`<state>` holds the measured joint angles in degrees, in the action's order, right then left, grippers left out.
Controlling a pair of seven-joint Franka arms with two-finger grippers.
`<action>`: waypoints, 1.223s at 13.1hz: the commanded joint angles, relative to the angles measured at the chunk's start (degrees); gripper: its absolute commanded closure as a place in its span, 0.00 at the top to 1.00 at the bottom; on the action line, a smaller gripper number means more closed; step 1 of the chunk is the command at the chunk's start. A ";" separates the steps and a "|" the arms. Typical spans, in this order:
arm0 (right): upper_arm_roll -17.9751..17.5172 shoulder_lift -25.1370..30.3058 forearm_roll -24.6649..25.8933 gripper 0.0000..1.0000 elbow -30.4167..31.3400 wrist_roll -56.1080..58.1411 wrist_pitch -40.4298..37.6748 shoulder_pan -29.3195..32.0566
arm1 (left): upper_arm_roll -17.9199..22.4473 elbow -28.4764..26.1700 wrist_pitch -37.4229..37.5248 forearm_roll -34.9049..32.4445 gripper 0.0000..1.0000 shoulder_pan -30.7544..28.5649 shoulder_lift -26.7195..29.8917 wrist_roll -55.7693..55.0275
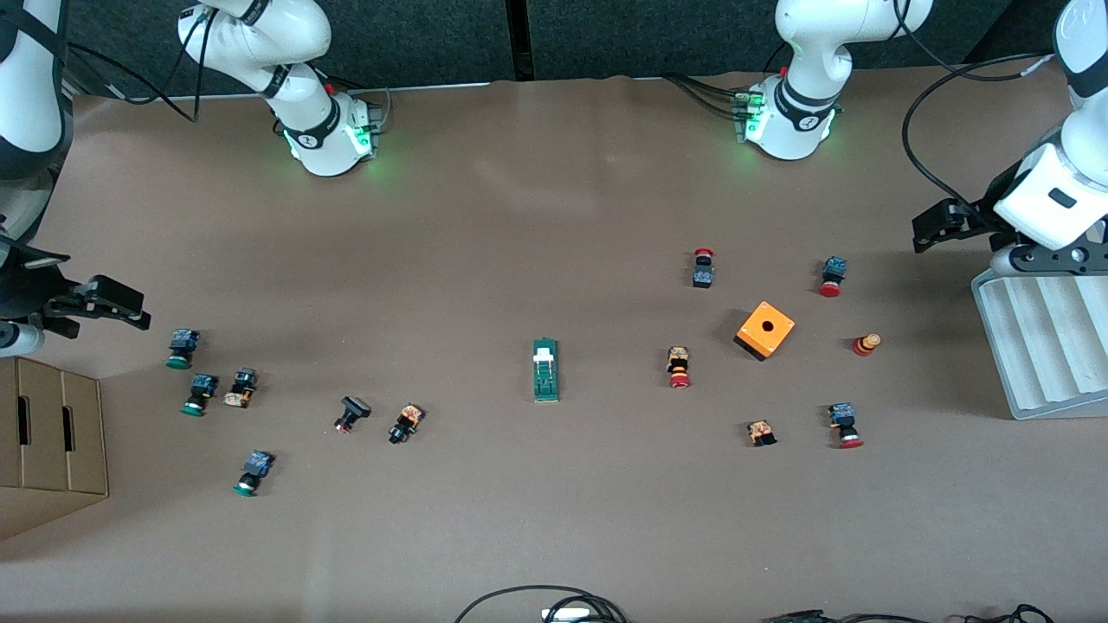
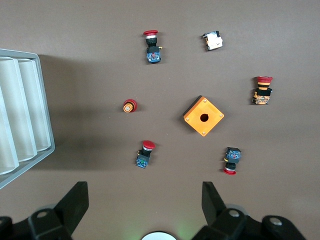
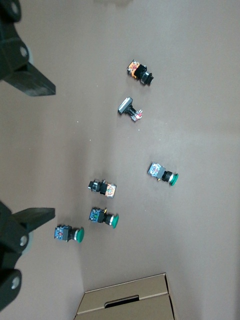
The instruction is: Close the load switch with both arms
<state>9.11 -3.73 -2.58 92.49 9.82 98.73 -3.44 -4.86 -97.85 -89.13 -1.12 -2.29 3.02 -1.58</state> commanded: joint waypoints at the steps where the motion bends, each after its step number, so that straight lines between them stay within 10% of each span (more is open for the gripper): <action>1: 0.12 0.13 -0.93 1.00 -0.47 0.03 0.15 0.10 | 0.02 0.21 0.45 0.77 1.00 0.18 0.06 -0.27; 11: 0.03 0.22 -0.93 1.00 -0.47 -0.15 0.15 -0.08 | -0.06 0.29 -0.86 3.76 1.00 0.27 -1.87 -0.44; 16: 0.03 0.22 -0.93 1.00 -0.47 -0.15 0.15 -0.08 | -6.29 0.65 -3.50 3.76 1.00 0.97 -1.61 -13.16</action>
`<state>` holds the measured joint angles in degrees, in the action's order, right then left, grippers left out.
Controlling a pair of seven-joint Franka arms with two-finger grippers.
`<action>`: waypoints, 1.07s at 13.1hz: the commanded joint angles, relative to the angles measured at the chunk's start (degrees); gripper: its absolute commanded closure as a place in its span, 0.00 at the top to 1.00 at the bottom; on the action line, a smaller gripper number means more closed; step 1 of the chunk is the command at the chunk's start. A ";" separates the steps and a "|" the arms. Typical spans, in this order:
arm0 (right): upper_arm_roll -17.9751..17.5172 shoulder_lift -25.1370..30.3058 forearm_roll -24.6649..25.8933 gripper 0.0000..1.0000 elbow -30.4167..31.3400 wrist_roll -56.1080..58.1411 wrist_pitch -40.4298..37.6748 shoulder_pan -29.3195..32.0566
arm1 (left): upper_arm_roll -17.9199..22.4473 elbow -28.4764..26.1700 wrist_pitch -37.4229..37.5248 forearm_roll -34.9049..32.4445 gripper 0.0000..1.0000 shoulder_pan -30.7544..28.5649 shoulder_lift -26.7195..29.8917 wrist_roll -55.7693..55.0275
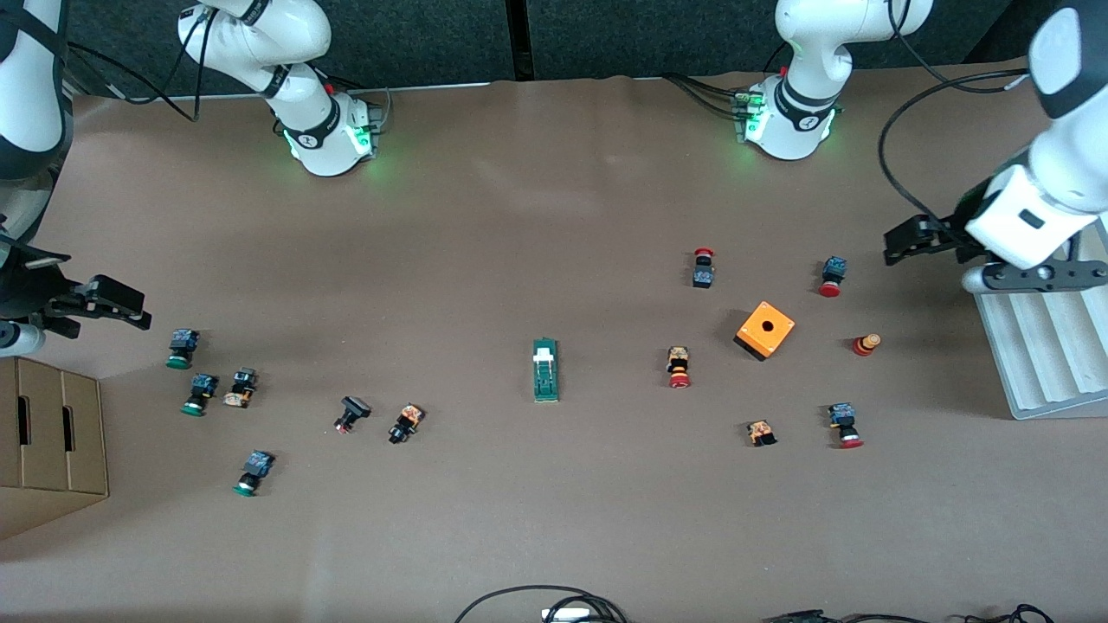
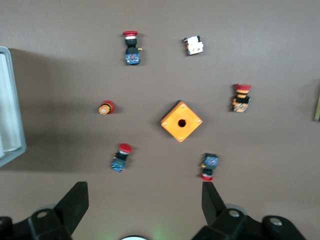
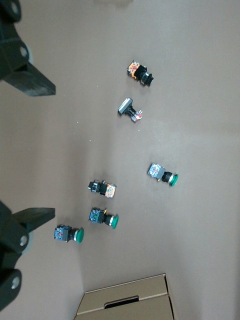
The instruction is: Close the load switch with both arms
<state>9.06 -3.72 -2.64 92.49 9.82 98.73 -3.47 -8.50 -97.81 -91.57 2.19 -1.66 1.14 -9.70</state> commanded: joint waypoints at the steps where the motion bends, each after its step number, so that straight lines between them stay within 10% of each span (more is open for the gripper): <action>1: 0.08 0.21 -0.88 1.00 -0.47 -0.06 0.15 -0.05 | -4.48 1.04 -1.41 0.36 1.00 0.34 0.18 -7.68; 14: 0.09 0.12 -1.05 1.00 -0.47 -0.06 0.33 -0.04 | -21.81 1.13 -19.32 -4.71 1.00 0.43 -5.70 -39.59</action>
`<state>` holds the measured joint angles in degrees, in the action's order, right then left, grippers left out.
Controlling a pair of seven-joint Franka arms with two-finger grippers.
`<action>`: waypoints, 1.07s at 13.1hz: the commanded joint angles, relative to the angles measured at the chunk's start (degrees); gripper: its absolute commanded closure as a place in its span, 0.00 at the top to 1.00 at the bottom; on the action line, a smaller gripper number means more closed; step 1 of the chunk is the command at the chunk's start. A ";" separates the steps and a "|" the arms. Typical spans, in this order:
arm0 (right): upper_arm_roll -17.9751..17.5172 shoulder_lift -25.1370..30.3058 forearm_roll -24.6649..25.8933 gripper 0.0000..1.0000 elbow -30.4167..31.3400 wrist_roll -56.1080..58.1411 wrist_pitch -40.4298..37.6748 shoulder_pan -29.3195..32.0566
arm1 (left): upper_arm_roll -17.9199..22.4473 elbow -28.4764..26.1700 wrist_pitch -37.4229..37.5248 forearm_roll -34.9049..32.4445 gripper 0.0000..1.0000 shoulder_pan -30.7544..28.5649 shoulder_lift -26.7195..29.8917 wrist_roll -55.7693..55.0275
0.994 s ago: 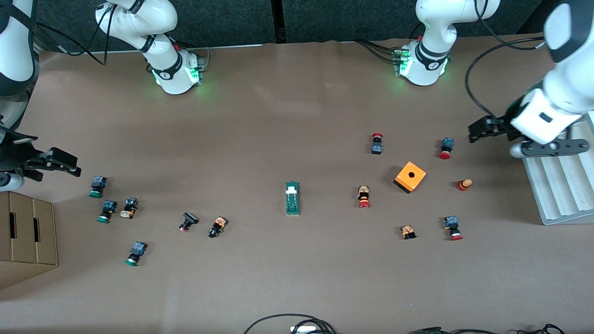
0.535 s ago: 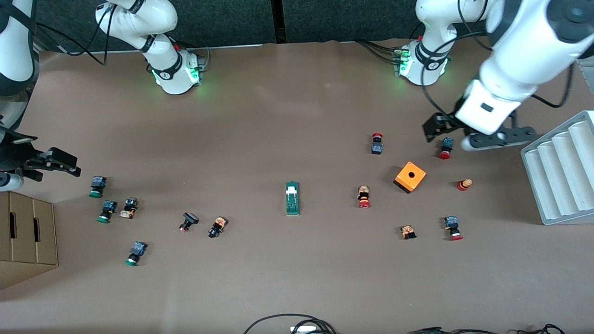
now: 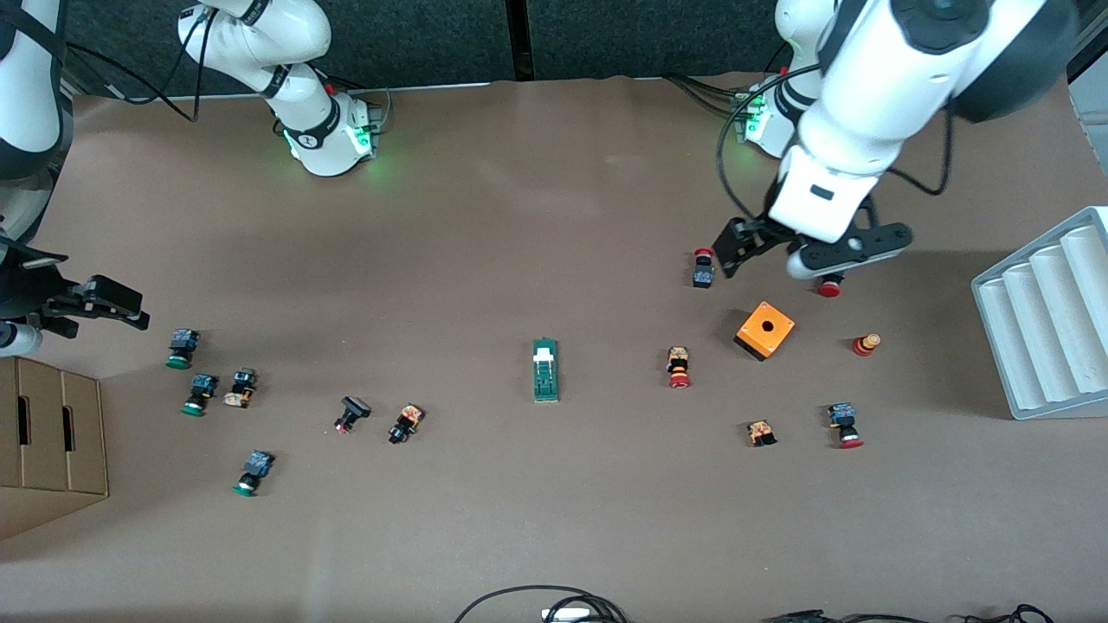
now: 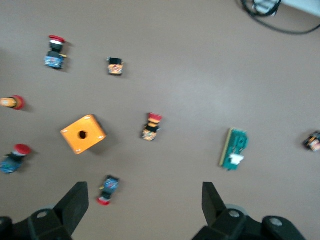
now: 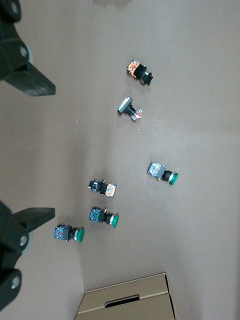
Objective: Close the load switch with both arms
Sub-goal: 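Move the left gripper over the green load switch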
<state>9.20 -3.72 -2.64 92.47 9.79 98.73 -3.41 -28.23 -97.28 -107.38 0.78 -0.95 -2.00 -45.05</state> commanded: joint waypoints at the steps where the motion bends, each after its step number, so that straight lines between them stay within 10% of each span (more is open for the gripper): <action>1: -0.23 0.03 -1.05 1.00 -0.45 -0.04 0.33 -0.19 | -3.22 0.69 -5.80 -6.20 1.00 -0.28 -4.23 -5.91; 14: -0.15 0.03 -1.05 1.00 -0.45 0.05 0.41 0.16 | -5.34 0.78 -13.82 -38.47 1.00 19.13 -18.21 -42.03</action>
<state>8.97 -3.72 -2.68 92.46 9.79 98.73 -3.49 -33.93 -97.37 -120.82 -34.15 16.08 -18.56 -84.31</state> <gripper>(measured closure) 0.000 0.000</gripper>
